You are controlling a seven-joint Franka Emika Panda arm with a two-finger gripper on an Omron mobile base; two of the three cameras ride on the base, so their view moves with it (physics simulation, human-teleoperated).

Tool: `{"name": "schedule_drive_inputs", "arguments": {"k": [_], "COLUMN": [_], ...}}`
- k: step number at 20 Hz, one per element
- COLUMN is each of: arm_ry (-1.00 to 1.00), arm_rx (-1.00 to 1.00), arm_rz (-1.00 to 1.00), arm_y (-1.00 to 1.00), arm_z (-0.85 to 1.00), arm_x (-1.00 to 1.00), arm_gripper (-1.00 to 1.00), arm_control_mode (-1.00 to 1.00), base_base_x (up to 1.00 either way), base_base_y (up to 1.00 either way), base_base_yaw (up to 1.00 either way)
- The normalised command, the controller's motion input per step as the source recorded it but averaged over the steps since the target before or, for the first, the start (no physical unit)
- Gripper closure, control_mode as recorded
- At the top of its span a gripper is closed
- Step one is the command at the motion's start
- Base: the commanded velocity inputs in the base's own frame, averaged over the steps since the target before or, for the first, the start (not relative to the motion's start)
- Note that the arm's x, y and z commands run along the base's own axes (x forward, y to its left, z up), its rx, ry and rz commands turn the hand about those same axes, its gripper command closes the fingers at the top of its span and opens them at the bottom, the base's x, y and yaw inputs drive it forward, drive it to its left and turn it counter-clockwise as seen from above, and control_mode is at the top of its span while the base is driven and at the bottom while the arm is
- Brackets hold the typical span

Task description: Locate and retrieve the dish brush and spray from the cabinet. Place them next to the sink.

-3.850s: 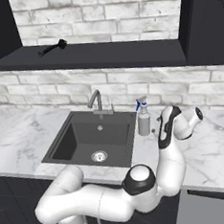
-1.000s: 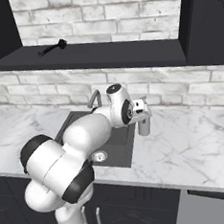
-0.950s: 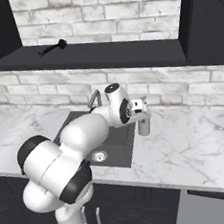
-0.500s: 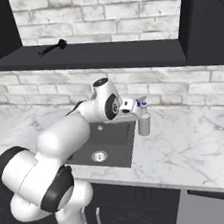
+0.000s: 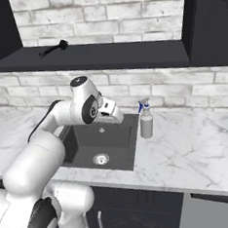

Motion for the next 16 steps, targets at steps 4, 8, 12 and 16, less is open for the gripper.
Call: {"name": "schedule_drive_inputs", "arguments": {"k": [4, 8, 12, 16], "arm_ry": [-0.21, -0.23, -0.17, -0.21], "arm_rx": [0.0, 0.02, 0.0, 0.0], "arm_rz": [-0.11, -0.12, -0.1, -0.1], "arm_y": [0.77, 0.71, 0.69, 0.62], "arm_z": [0.51, 0.37, 0.41, 0.66], "arm_x": [-0.26, -0.27, -0.26, -0.23], "arm_gripper": [-1.0, -1.0, -1.0, -1.0], "arm_control_mode": [-1.0, -1.0, -1.0, -1.0], "base_base_x": [0.0, 0.0, 0.0, 0.0], "base_base_y": [0.0, 0.0, 0.0, 0.0], "base_base_yaw": [0.0, 0.0, 0.0, 0.0]}}
